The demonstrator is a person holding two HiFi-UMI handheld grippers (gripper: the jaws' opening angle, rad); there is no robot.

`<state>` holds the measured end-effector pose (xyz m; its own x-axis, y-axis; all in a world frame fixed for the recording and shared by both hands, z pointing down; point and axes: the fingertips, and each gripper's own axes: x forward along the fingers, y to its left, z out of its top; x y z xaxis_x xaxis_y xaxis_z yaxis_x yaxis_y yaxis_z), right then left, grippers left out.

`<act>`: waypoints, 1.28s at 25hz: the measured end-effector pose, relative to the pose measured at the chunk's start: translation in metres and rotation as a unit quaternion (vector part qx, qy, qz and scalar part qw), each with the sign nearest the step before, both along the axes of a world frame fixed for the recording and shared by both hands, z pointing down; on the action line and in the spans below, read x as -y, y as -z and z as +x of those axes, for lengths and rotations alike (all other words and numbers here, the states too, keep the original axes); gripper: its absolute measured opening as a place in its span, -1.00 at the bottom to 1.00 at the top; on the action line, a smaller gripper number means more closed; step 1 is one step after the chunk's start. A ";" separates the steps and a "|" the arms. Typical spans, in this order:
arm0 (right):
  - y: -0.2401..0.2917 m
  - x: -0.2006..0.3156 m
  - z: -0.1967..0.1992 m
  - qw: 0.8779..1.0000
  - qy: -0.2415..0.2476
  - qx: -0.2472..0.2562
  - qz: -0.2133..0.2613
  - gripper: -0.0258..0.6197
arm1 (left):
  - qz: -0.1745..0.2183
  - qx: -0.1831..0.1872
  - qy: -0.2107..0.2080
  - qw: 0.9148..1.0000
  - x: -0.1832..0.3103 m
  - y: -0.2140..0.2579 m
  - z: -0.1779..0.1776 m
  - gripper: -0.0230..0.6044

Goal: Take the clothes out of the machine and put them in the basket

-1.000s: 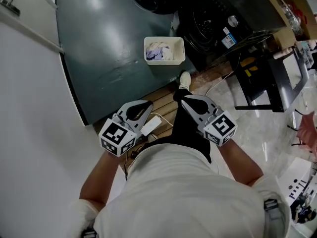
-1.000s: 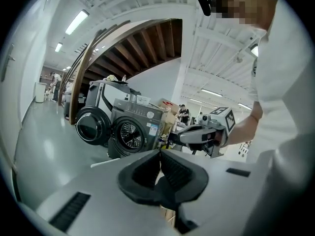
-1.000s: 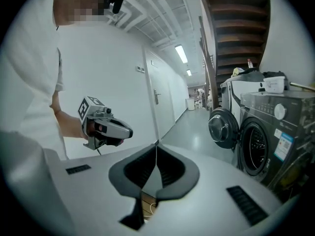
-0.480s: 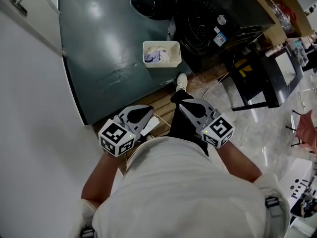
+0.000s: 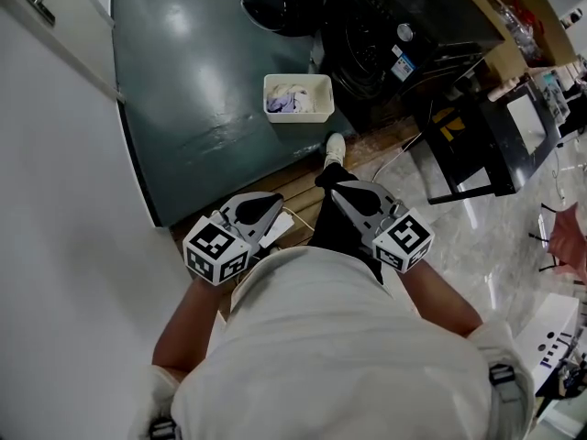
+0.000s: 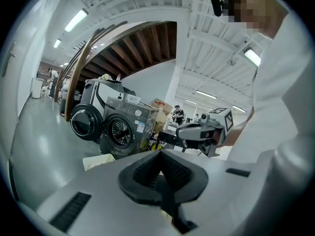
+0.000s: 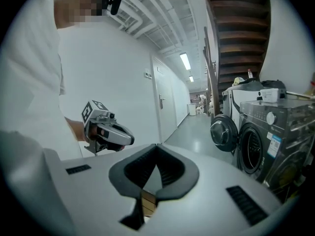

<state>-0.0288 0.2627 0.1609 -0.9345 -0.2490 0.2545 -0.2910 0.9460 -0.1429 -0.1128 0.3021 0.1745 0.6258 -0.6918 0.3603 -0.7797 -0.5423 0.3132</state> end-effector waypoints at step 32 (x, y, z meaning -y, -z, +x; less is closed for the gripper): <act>-0.003 -0.020 -0.017 1.000 0.023 0.000 0.000 -0.91 | -0.003 -0.010 0.032 0.999 -0.013 -0.007 -0.021 -0.93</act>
<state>-0.0459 0.2828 0.1634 -0.9449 -0.2059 0.2547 -0.2473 0.9583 -0.1430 -0.1341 0.3149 0.1815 0.5872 -0.7286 0.3528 -0.8065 -0.4891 0.3322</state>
